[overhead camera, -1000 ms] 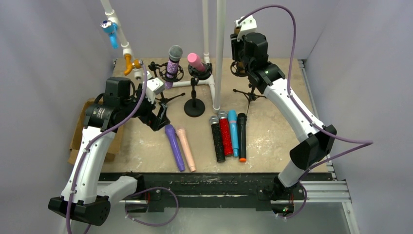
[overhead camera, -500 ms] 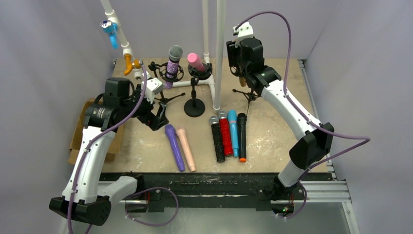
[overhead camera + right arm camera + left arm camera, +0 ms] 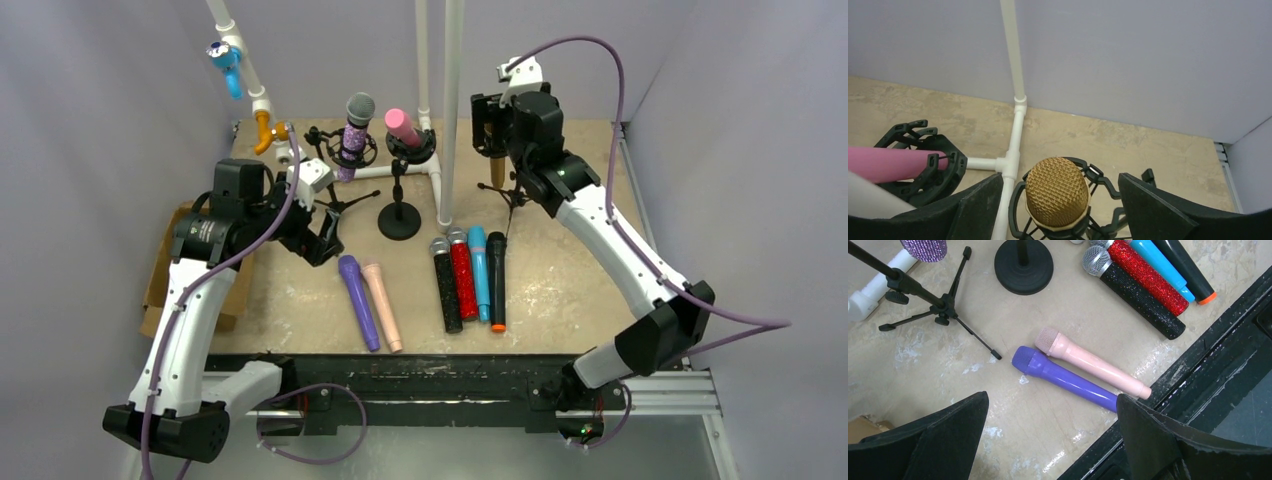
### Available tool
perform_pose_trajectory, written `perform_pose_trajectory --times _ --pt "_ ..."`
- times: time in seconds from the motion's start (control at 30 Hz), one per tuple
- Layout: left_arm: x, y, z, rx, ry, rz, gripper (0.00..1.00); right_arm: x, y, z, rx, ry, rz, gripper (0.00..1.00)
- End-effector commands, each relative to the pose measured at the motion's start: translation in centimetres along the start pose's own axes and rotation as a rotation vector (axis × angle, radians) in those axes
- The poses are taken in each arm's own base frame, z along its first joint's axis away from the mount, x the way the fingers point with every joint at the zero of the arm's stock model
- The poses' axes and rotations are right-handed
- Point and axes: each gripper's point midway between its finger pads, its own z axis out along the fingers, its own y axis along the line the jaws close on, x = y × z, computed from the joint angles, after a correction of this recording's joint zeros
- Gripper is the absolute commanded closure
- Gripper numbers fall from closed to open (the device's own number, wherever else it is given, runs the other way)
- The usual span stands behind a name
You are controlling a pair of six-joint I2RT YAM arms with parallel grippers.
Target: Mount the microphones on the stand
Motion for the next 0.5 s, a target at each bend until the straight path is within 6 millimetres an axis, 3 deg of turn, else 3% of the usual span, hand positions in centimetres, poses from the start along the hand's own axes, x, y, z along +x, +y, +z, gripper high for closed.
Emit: perform_pose_trajectory --times 0.0,0.17,0.3,0.47 --pt "-0.7 1.0 0.1 -0.032 -0.034 0.009 0.0 -1.7 -1.4 -2.5 0.03 -0.053 0.077 0.02" --pt "-0.5 2.2 0.4 -0.067 -0.036 -0.032 0.0 0.2 -2.9 -5.0 0.068 -0.039 0.141 0.01" --pt "0.5 4.1 1.0 -0.119 -0.031 -0.053 0.0 3.8 -4.6 -6.3 0.102 -0.006 0.236 0.01" --pt "3.1 7.3 2.4 -0.162 -0.037 -0.146 0.0 11.8 -7.1 -6.7 0.186 0.092 0.377 0.01"
